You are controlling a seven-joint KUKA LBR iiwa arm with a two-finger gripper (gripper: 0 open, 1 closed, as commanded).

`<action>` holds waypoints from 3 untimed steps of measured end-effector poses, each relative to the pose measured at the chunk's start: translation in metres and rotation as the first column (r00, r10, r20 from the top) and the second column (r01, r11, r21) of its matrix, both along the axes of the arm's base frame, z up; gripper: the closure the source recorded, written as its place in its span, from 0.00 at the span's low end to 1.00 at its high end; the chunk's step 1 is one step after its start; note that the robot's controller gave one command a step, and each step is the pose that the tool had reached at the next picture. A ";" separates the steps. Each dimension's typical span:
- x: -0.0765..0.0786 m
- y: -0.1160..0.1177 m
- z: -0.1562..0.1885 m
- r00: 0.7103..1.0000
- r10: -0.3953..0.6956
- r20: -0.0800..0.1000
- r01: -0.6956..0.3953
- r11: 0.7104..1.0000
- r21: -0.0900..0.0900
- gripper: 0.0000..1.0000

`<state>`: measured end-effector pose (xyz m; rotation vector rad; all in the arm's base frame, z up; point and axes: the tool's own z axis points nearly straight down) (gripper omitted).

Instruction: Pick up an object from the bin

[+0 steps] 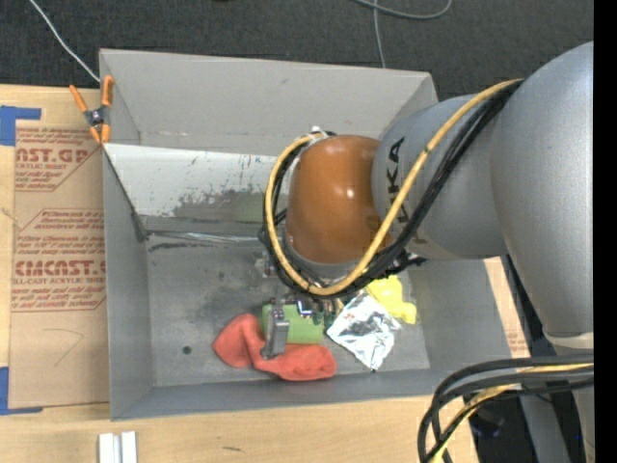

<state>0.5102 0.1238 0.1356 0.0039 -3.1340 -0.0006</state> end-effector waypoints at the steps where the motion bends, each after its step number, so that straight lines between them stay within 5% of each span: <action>1: 0.002 -0.001 0.005 1.000 -0.002 0.007 0.002 1.000 0.001 0.00; 2: 0.004 -0.091 -0.066 1.000 -0.014 -0.001 0.014 1.000 -0.001 0.00; 3: -0.017 -0.083 0.014 1.000 0.006 0.009 -0.006 1.000 0.001 0.00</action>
Offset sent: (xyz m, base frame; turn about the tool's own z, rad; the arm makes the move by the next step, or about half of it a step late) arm 0.0037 -0.0911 -0.0656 0.0126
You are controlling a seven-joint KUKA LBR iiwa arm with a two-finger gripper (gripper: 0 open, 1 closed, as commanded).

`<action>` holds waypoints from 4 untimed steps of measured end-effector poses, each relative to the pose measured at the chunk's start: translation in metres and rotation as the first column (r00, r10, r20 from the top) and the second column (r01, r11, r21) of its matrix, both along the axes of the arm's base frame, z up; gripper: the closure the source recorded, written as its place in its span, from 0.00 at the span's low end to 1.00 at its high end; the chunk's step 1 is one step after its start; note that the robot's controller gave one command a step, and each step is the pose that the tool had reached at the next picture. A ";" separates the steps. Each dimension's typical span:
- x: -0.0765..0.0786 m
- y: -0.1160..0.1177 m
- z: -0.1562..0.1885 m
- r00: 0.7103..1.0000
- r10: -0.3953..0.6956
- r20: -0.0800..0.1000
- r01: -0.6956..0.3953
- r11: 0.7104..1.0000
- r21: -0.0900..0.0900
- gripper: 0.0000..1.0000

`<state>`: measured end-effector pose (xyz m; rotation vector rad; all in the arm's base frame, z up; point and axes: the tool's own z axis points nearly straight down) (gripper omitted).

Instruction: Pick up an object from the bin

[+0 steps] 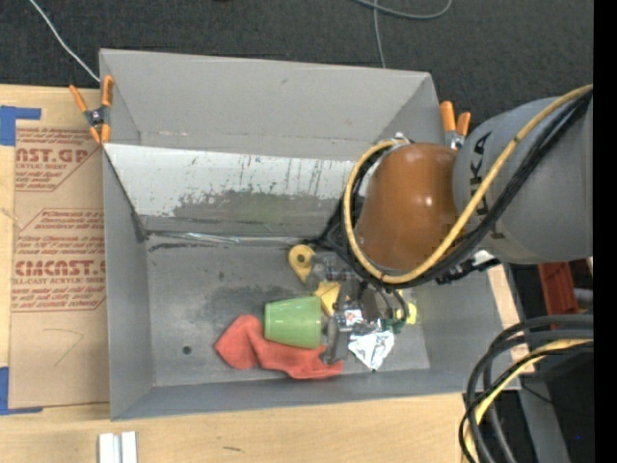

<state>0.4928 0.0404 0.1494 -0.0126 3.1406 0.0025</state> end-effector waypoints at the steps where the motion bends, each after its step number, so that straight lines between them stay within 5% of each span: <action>1: 0.021 -0.007 -0.081 1.000 -0.019 -0.010 0.019 1.000 0.000 0.00; 2: -0.005 -0.026 -0.079 0.961 -0.277 0.002 0.277 0.961 0.002 0.00; 3: 0.021 -0.007 -0.080 1.000 -0.020 -0.008 0.020 1.000 0.000 1.00; 4: 0.021 -0.007 -0.080 1.000 -0.020 -0.008 0.020 1.000 0.000 1.00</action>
Offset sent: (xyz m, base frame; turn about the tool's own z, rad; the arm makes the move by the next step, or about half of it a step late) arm -0.0061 -0.0274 -0.0794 0.2804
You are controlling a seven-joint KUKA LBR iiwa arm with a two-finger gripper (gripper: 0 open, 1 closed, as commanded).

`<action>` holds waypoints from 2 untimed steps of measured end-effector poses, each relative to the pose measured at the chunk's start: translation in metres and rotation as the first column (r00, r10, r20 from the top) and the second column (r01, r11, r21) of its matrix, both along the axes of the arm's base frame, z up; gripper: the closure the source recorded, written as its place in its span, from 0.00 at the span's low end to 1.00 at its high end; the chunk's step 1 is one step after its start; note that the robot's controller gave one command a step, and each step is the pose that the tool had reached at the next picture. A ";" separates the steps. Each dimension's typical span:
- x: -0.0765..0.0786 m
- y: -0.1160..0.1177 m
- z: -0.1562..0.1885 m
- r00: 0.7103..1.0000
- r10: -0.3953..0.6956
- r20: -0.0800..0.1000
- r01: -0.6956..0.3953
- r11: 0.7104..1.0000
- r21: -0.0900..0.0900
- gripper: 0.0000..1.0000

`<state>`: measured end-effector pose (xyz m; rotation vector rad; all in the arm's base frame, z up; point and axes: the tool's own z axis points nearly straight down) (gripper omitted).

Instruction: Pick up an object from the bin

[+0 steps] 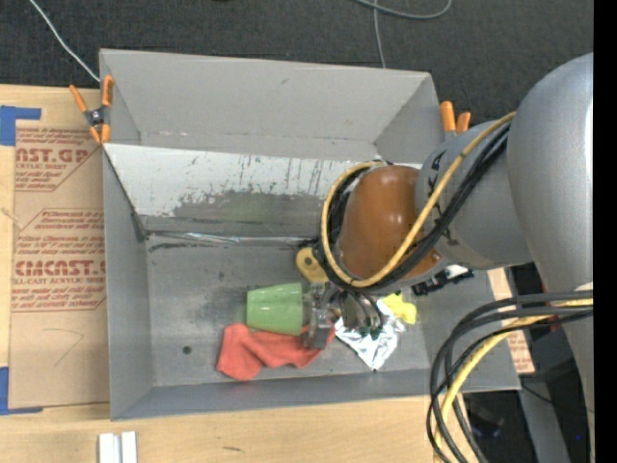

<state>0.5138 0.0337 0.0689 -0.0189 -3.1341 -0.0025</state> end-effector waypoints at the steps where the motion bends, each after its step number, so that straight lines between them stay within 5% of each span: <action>1: -0.001 0.000 0.004 1.000 0.000 -0.004 0.000 1.000 0.000 1.00; 2: -0.002 0.000 0.019 1.000 0.000 -0.005 0.000 1.000 0.000 1.00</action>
Offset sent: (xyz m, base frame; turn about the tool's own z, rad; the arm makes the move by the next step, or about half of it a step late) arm -0.0001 0.0002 0.0232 0.0000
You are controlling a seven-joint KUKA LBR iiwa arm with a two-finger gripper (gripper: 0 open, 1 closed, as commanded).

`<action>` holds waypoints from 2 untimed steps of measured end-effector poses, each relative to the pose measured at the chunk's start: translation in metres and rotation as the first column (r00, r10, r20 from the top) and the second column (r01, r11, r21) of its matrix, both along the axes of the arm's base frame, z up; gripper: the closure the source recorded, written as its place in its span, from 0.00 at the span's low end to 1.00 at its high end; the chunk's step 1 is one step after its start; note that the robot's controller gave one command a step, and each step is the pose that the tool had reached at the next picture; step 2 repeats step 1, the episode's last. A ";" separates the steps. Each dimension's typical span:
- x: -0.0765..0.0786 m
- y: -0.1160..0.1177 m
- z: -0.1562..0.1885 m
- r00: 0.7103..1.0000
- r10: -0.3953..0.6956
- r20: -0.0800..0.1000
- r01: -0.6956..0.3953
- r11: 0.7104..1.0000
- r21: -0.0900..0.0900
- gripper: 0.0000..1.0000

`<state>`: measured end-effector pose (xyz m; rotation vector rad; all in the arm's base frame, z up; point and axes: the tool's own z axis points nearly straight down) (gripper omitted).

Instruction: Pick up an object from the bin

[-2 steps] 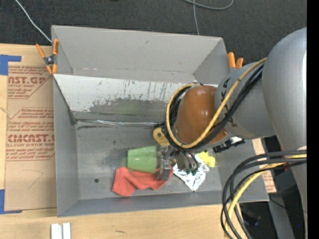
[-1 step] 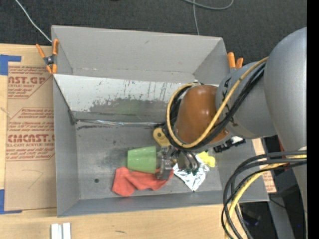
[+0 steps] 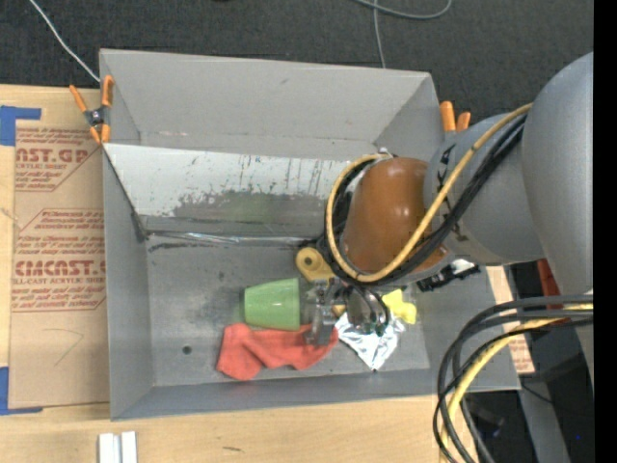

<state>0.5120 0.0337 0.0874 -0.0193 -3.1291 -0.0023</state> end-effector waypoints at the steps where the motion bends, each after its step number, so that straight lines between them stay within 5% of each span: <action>1: 0.002 0.000 0.009 1.000 0.000 0.005 0.000 1.000 0.000 1.00; 2: 0.002 0.000 0.009 1.000 0.000 0.005 0.000 1.000 0.000 1.00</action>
Offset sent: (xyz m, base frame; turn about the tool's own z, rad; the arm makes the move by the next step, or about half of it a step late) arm -0.0001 0.0001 0.0451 0.0000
